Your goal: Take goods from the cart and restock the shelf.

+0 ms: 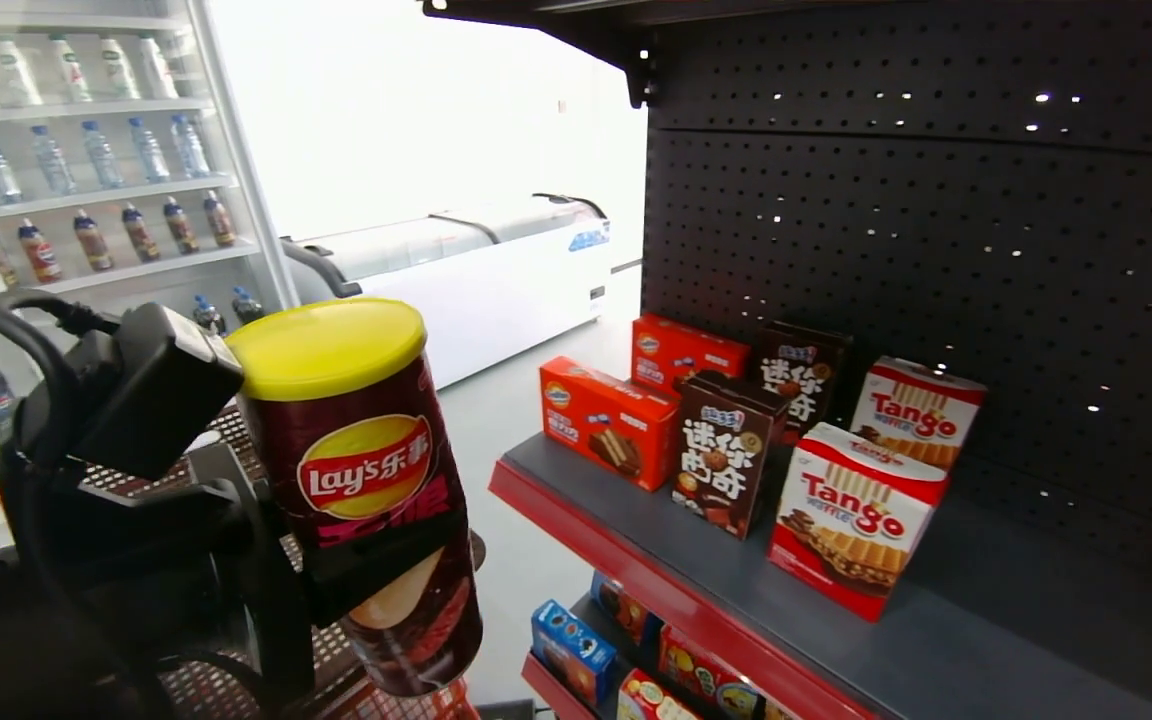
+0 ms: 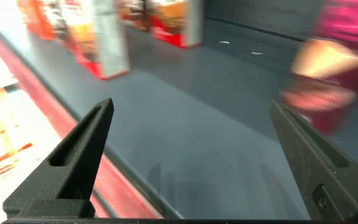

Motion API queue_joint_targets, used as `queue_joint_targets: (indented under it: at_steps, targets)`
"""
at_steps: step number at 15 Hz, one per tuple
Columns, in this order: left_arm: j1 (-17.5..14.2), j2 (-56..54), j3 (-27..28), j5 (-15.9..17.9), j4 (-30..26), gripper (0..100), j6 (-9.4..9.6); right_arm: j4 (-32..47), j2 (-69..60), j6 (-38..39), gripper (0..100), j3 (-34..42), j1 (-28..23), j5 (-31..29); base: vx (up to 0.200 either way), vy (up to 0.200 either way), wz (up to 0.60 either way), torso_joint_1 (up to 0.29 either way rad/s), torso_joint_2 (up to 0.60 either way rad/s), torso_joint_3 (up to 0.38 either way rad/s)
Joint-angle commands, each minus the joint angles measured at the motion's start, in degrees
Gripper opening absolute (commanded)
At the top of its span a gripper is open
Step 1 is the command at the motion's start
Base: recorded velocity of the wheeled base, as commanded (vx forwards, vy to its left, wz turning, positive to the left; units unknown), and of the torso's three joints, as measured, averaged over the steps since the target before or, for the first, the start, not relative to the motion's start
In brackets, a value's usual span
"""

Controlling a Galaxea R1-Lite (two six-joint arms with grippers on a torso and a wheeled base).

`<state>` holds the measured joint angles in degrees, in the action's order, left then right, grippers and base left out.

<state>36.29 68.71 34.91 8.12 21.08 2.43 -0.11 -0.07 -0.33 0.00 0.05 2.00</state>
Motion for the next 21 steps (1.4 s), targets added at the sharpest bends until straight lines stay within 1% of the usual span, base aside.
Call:
queue_joint_targets:
  at_steps: [1, 3, 7, 18, 21]
  targets:
    - [1.41, -0.15, -0.02, -0.03, 0.19, 0, -0.14, 0.02, 0.07, -0.02, 100, 0.0, 0.04, 0.02, 0.0, 0.0, -0.6, 0.002, 0.0, 0.002]
    - [1.68, -0.68, -0.02, -0.03, 0.1, 0, -0.05, 0.02, 0.07, -0.02, 100, 0.0, 0.04, -0.07, 0.0, 0.0, -0.6, 0.002, 0.0, 0.005]
    - [3.96, -1.38, -0.02, -0.21, -0.16, 0, -0.05, 0.02, 0.07, -0.02, 100, 0.0, 0.04, 0.02, 0.0, 0.0, -0.6, 0.001, 0.01, 0.001]
    - [3.87, -1.29, -0.37, -0.21, -0.16, 0, -0.05, 0.02, 0.07, 0.07, 100, 0.0, 0.04, -0.07, 0.0, 0.0, -0.6, 0.002, 0.0, 0.003]
    - [3.52, -1.38, -0.46, -0.21, -0.16, 0, -0.05, 0.02, 0.07, 0.07, 100, 0.0, 0.04, -0.07, 0.0, 0.0, 0.0, 0.0, 0.0, 0.0]
